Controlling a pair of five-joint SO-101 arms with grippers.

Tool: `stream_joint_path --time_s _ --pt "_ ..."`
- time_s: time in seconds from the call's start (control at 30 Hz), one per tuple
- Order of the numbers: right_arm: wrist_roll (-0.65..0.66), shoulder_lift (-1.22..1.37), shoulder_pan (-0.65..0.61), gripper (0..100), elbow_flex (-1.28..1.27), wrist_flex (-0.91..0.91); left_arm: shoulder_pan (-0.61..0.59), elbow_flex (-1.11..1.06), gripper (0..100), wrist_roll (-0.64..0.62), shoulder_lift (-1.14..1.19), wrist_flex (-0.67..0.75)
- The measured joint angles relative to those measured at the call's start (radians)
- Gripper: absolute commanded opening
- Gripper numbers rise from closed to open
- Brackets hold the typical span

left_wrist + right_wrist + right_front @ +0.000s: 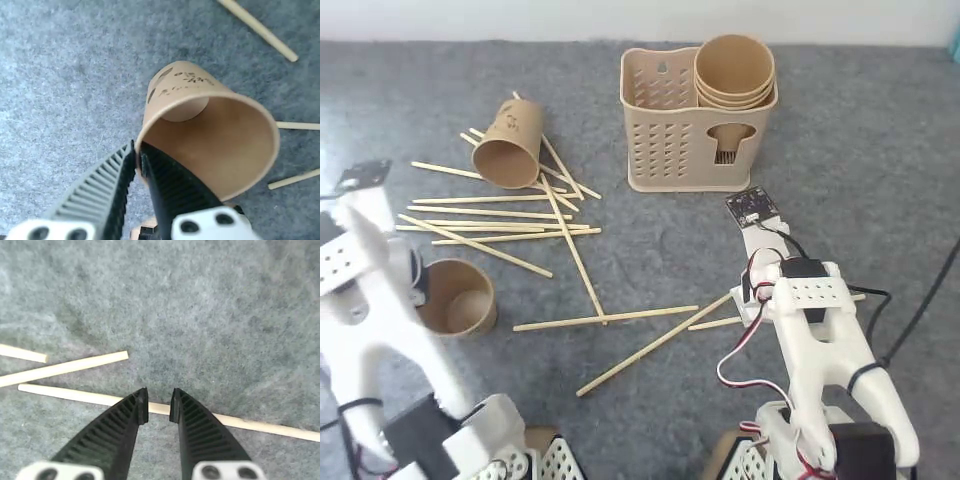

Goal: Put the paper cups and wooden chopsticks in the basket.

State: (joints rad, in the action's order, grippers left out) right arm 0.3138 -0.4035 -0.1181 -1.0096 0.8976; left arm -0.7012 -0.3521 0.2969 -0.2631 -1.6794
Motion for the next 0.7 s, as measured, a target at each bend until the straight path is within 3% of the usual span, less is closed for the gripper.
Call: stream_joint_path --time_s 0.7 --pt "0.000 0.000 0.000 9.6 0.000 0.000 0.252 0.325 1 -0.353 0.002 -0.043"
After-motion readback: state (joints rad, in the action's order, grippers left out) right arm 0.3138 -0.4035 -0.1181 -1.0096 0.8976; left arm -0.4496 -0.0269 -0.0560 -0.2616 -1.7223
